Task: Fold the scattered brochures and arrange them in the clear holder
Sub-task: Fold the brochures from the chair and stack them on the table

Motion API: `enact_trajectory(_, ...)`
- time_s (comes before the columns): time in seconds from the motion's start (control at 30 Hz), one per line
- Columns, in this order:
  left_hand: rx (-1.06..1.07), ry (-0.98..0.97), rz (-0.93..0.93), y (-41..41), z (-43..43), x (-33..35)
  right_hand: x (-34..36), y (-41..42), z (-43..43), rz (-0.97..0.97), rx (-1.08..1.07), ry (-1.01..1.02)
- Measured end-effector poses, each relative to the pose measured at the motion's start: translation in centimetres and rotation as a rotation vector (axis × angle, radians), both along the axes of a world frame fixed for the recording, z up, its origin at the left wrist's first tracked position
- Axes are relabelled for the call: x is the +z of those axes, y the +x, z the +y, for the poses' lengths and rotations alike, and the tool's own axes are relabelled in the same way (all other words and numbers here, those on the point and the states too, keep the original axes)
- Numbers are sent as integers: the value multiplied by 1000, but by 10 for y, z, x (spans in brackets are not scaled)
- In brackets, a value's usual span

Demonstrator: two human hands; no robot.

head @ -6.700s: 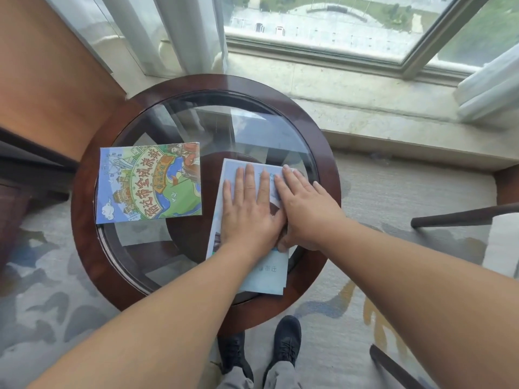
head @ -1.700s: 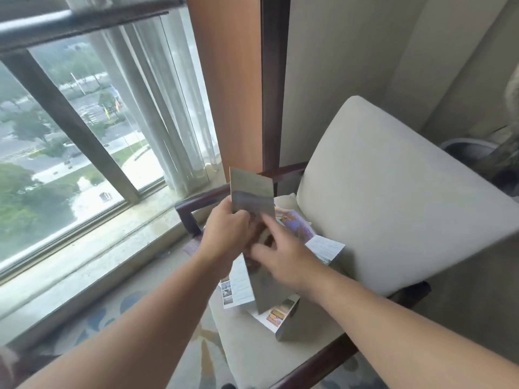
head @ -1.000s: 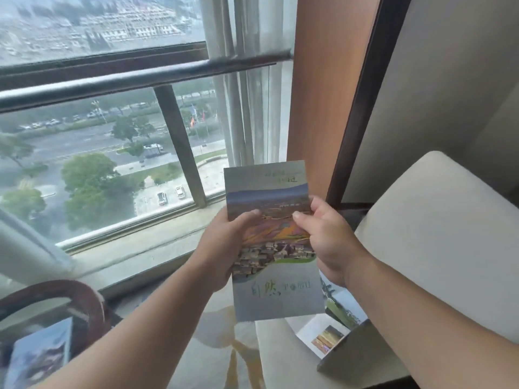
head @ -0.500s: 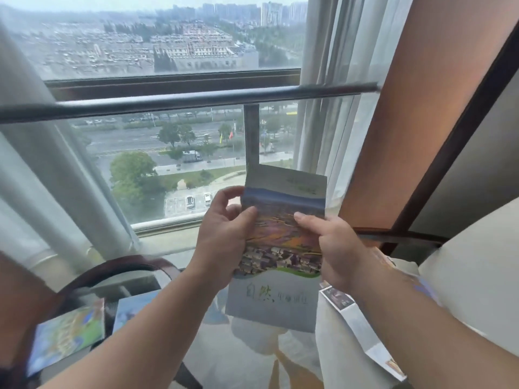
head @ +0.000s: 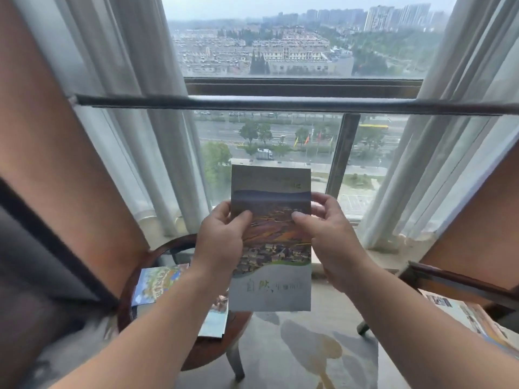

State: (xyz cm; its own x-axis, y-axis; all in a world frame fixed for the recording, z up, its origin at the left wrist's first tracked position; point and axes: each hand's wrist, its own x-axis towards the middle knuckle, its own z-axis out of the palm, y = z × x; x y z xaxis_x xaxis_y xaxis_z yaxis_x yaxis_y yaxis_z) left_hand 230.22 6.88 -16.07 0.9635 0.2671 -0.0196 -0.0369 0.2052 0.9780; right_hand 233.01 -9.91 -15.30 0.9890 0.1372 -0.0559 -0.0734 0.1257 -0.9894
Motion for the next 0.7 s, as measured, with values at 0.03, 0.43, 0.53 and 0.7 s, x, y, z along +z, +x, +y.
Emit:
enact_trajectory(0.03, 14, -22, -15, -2, 8, 0, -1, 1, 7, 23, 42, -27)
enact_trajectory(0.43, 88, 230, -14, -1, 121, -44, -45, 19, 133, 69, 131, -151)
enact_trajectory(0.53, 58, 238, 35, 14, 155, -67, -64, 28, 167, 106, 71, -209)
enact_trajectory(0.7, 7, 276, 126, 41, 201, -111, -106, 43, 209, 167, -18, -308)
